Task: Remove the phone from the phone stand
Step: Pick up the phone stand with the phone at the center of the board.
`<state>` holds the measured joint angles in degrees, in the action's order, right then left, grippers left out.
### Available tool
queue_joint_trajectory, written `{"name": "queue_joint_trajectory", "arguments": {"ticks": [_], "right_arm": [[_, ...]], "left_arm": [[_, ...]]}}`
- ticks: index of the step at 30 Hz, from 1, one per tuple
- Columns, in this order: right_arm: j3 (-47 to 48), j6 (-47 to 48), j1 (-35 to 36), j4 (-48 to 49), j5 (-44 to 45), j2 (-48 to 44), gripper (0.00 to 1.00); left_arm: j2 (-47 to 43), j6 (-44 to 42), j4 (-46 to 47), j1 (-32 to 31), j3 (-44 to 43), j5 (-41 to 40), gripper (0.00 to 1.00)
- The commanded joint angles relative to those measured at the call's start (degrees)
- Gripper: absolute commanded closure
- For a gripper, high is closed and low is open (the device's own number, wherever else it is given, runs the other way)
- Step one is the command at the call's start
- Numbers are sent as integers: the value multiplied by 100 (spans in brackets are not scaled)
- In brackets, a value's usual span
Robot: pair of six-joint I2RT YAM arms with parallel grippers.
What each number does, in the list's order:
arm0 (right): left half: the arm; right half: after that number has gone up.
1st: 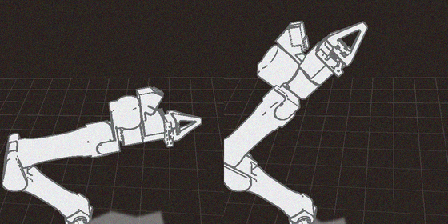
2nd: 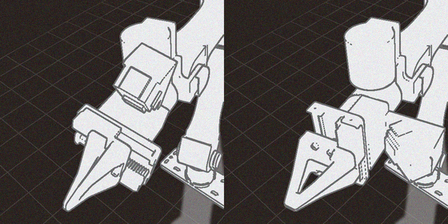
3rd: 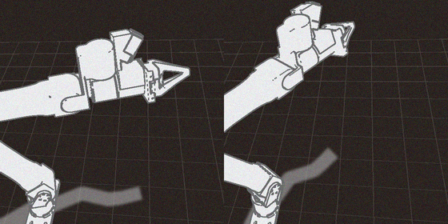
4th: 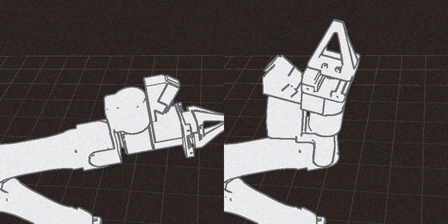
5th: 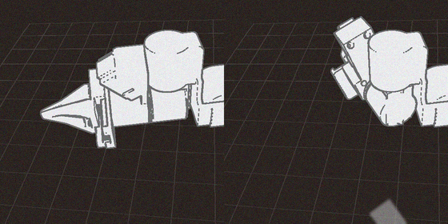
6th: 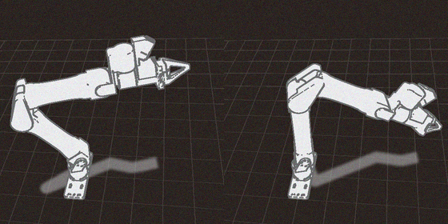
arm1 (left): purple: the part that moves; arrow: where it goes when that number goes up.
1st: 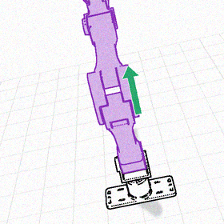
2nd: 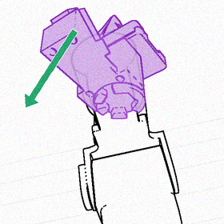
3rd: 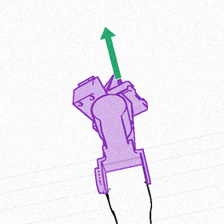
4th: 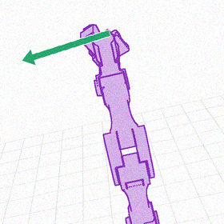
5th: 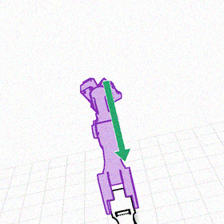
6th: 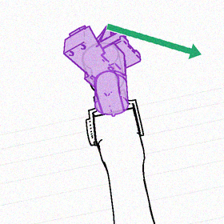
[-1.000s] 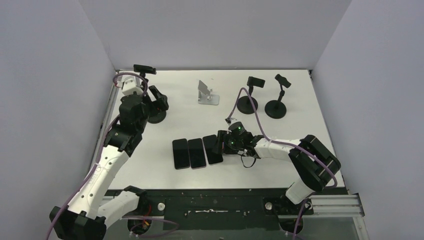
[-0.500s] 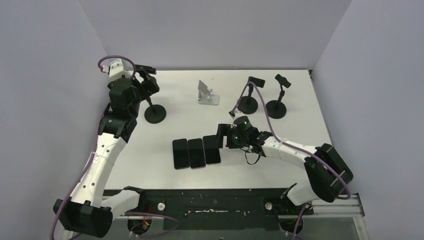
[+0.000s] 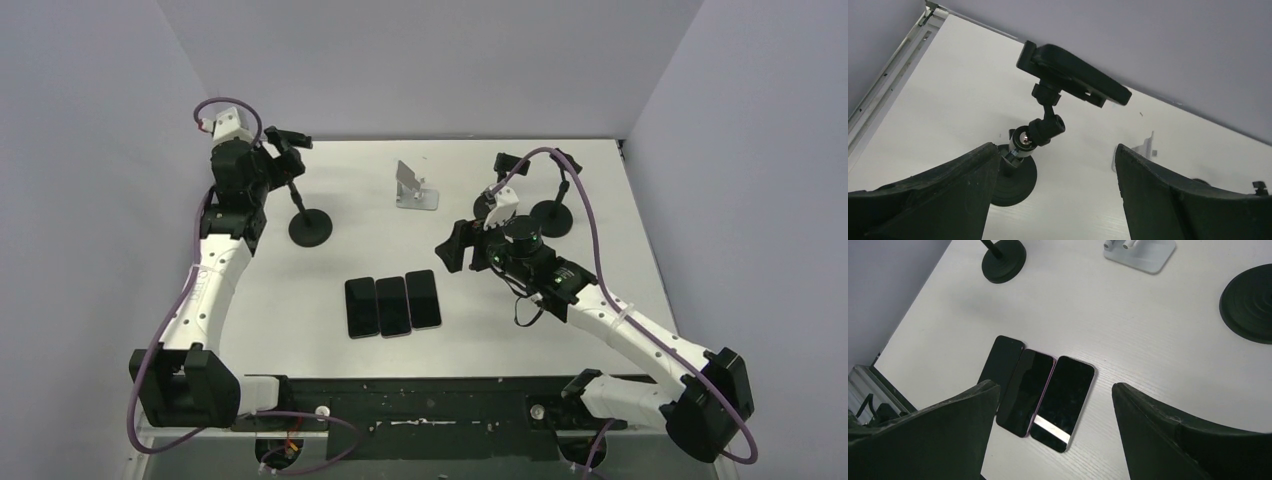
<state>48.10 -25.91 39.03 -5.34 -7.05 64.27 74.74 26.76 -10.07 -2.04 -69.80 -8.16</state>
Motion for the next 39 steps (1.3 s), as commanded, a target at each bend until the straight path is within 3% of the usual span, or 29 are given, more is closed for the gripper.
{"name": "queue_joint_trajectory", "arguments": {"ticks": [1,6,20,27,30,32,39], "right_arm": [[10,455,-28,36,24,-185,14],[233,529,-31,-46,-41,-132,14],[354,491,-43,-226,-31,-398,14],[364,573,-36,-488,179,-530,14],[382,611,-35,-565,252,-665,14],[413,649,-42,-603,292,-756,14],[640,889,-35,-862,521,-991,14]], "left_arm": [[-404,-1179,1130,-6,657,595,18],[11,-1932,1379,-9,664,309,21],[1223,-2404,1740,-59,19,281,34],[1409,-2582,1904,-112,-21,303,61],[1252,-2644,2151,-116,127,309,79],[1097,-2828,2337,-144,221,309,97],[444,-3435,2562,-532,238,121,100]]}}
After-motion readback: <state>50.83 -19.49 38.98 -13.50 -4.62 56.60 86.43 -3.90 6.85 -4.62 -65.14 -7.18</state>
